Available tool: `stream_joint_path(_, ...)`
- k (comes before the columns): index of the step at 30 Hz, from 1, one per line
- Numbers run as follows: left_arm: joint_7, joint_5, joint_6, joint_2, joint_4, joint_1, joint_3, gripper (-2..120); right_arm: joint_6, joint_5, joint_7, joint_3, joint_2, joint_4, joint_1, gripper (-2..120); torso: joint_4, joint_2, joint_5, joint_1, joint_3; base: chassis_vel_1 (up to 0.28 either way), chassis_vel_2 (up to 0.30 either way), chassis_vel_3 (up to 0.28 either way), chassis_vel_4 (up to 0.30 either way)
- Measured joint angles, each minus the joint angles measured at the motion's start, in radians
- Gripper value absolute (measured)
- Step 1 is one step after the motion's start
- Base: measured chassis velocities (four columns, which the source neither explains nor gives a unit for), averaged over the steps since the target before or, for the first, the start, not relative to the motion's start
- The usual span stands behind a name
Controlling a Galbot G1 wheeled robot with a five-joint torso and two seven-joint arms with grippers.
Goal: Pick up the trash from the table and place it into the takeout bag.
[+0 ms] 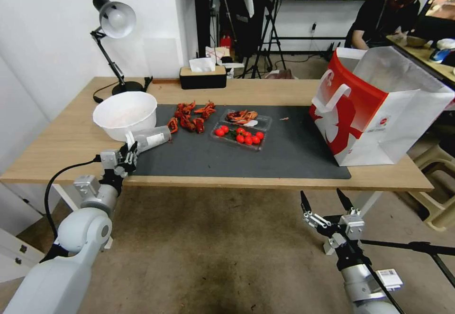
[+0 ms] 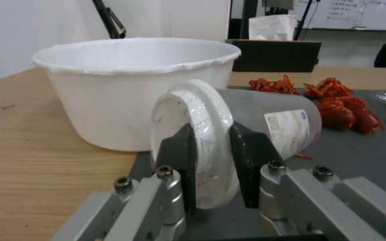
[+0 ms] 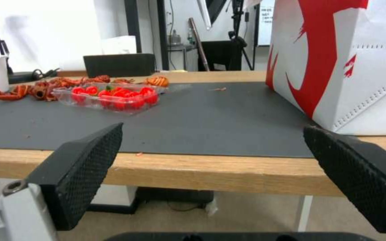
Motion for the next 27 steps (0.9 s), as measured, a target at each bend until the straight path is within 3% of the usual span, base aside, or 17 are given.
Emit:
stream_joint_path(6,0.019,-0.002,-0.035,-0.003,-0.015,0.015,-0.018,17,0.000,0.000,0.000,-0.001,0.001,0.001,0.000,100,0.0001,0.000,0.0001,0.000,0.000,0.000,0.000,0.000,0.000)
stream_joint_path(9,0.052,-0.010,-0.096,-0.007,-0.016,0.020,-0.024,17,0.000,-0.002,0.000,-0.004,0.002,0.001,0.001,100,0.0001,0.000,0.0000,0.000,0.000,0.000,0.000,0.000,0.000)
stream_joint_path(18,0.137,-0.049,-0.192,-0.001,-0.025,0.006,-0.013,17,0.000,-0.004,0.000,-0.006,0.004,0.002,0.001,100,0.0001,0.000,0.0001,0.000,0.000,0.000,0.000,0.000,0.000)
stream_joint_path(27,0.191,-0.084,-0.228,0.013,-0.017,-0.030,0.015,17,0.001,-0.004,0.000,-0.003,0.004,0.004,0.000,100,0.0001,0.000,0.0000,0.000,0.000,0.000,0.000,0.000,0.000)
